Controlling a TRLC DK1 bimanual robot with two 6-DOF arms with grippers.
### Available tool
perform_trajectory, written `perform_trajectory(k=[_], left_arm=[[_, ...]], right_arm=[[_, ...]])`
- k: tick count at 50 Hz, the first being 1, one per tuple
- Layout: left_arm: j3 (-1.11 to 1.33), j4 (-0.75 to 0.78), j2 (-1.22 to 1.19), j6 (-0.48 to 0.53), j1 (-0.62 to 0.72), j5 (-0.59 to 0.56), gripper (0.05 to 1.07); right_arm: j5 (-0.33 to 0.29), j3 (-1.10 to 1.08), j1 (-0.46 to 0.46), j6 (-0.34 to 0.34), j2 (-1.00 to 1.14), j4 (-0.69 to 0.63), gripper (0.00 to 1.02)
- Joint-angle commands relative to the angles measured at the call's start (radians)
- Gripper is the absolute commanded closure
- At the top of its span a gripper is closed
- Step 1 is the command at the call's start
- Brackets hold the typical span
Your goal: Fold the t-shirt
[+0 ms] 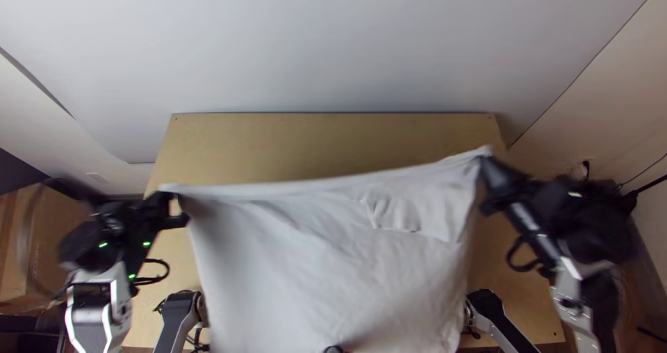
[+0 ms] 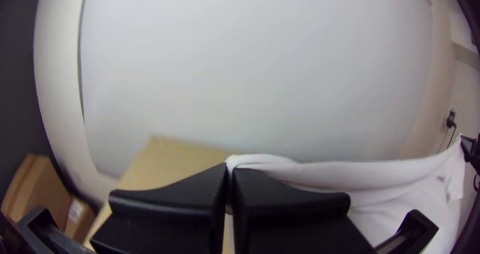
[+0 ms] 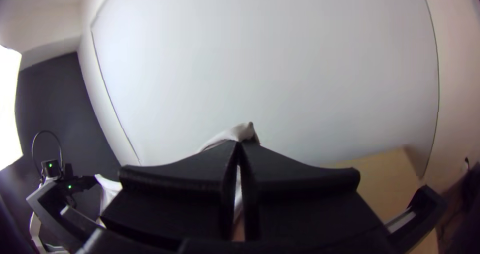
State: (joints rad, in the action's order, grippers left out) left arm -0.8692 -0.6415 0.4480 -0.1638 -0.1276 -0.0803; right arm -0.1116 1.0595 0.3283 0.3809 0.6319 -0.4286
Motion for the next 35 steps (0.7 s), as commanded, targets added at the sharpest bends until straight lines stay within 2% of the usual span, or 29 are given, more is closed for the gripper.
perform_trajectory(k=[1, 8, 14, 26, 35], left_arm=[[0.179, 0.043, -0.045, 0.021, 0.006, -0.036, 1.05], [0.318, 0.186, -0.002, 0.026, 0.002, -0.05, 1.05], [0.377, 0.319, 0.152, 0.049, -0.01, -0.055, 1.05], [0.349, 0.597, 0.495, 0.07, -0.014, -0.056, 1.05], [0.185, 0.657, 0.788, 0.064, -0.02, -0.062, 1.05]], right_arm=[[0.018, -0.204, 0.018, 0.047, -0.034, 0.048, 1.0], [0.015, -0.395, 0.009, 0.047, 0.018, 0.182, 1.0], [0.004, -0.446, -0.017, 0.047, 0.123, 0.295, 1.0], [-0.02, -0.417, -0.066, 0.062, 0.407, 0.481, 1.0], [-0.026, -0.312, -0.084, 0.058, 0.621, 0.538, 1.0]])
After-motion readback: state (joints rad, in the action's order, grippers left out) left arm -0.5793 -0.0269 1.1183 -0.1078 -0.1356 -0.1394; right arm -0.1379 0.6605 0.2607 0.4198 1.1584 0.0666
